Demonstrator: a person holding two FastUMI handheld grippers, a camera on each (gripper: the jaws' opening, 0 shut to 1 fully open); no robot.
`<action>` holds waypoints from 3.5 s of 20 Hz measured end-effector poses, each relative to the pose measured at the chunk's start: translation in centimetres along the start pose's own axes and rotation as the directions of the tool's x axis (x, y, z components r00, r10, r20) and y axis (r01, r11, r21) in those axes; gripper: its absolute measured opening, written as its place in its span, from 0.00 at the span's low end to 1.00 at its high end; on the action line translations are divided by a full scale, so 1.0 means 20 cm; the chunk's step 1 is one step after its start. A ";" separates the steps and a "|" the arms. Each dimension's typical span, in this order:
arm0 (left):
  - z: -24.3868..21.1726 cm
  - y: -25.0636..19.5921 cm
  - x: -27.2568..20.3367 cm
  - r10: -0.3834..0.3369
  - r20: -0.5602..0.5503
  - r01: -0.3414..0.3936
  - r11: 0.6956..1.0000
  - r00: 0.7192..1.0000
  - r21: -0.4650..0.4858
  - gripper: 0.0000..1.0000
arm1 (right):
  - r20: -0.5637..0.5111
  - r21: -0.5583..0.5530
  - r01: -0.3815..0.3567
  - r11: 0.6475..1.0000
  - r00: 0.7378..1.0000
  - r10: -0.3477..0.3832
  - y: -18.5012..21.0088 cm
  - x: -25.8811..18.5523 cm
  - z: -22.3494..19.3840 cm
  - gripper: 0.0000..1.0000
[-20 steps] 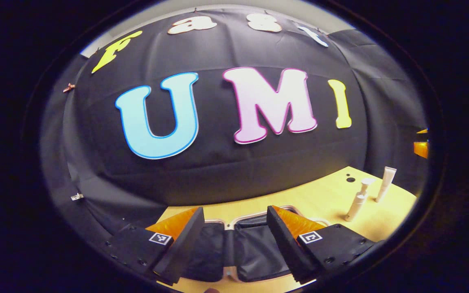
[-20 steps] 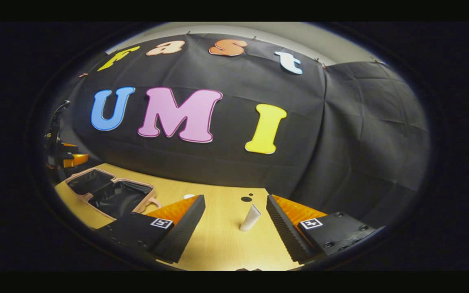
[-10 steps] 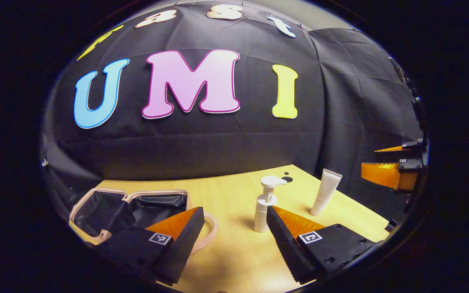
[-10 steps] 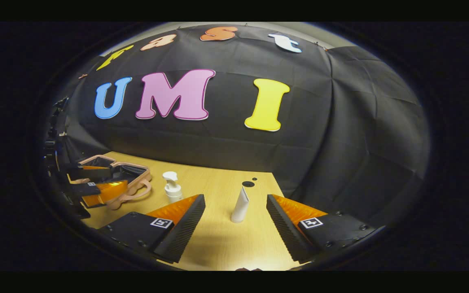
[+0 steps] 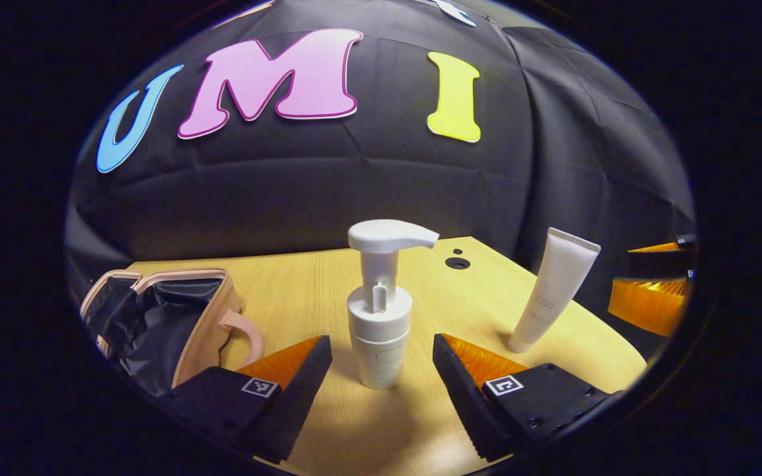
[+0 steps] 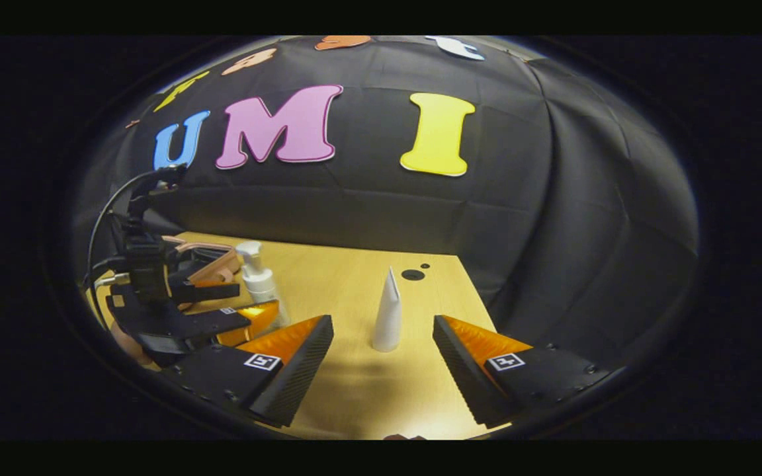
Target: First open the suitcase, pack the skin care products into it, and then close the suitcase.
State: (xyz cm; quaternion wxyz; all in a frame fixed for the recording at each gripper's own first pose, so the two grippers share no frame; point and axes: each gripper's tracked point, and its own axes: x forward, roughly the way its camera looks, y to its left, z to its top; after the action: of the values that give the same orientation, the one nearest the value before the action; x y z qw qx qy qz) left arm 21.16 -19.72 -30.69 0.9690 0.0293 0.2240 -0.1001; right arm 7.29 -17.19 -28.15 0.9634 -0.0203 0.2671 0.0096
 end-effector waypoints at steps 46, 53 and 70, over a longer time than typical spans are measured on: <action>0.40 0.30 -0.44 -0.129 0.117 0.146 0.978 0.985 -0.147 0.63 | 0.082 0.003 -0.059 0.998 0.995 0.058 0.51 0.25 0.27 0.33; 0.37 0.97 -0.63 -0.021 0.037 0.026 0.987 0.999 -0.159 0.63 | 0.112 0.019 -0.176 0.984 0.979 0.173 1.03 0.10 0.45 0.30; -0.29 1.45 -0.28 -0.109 -0.590 -0.020 0.978 0.800 -0.209 0.65 | -0.025 0.140 -0.317 0.938 0.946 0.324 1.78 0.23 0.37 0.29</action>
State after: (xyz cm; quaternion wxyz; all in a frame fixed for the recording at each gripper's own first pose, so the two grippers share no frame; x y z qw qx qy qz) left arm 19.67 10.22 -33.07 0.8437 -0.0458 0.5281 -0.0850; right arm 13.95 18.73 -25.35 0.9415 0.0882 0.2897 0.1477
